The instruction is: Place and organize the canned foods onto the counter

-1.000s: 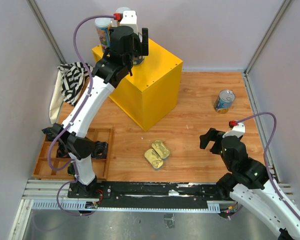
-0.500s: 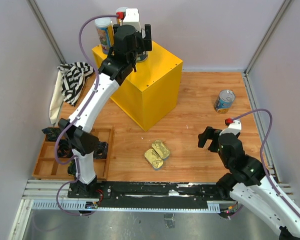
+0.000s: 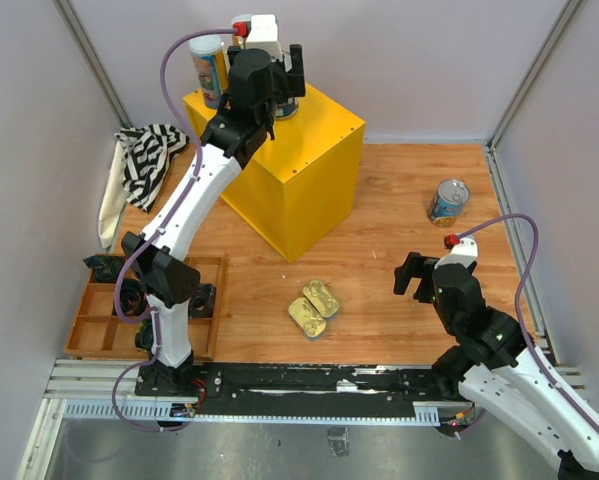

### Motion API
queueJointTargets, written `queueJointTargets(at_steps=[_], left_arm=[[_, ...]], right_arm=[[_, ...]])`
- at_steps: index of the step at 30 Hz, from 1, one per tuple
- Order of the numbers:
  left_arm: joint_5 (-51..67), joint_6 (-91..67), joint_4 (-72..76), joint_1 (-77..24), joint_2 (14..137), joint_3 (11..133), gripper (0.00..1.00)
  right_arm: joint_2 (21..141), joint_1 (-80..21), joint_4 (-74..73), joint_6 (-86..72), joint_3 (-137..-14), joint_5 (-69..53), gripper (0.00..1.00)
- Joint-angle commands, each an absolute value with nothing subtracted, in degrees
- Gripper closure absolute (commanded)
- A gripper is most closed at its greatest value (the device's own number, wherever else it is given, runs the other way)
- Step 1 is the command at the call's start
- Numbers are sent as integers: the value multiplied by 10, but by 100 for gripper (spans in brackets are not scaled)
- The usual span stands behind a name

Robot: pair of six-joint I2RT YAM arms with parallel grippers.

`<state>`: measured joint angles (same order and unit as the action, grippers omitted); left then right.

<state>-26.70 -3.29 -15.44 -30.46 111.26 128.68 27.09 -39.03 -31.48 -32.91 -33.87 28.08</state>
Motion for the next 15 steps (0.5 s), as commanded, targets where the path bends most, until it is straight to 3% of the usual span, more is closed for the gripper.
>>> queueJointTargets(at_steps=[1,15], left_arm=[[-254,-57,-131,-299,1127,1289,91],[-257,-38,-103,-299,1133,1257,66]], right_arm=[[273,-397,-305,-319,-329,282,2],[259,-396,-312,-318,-320,281,2]])
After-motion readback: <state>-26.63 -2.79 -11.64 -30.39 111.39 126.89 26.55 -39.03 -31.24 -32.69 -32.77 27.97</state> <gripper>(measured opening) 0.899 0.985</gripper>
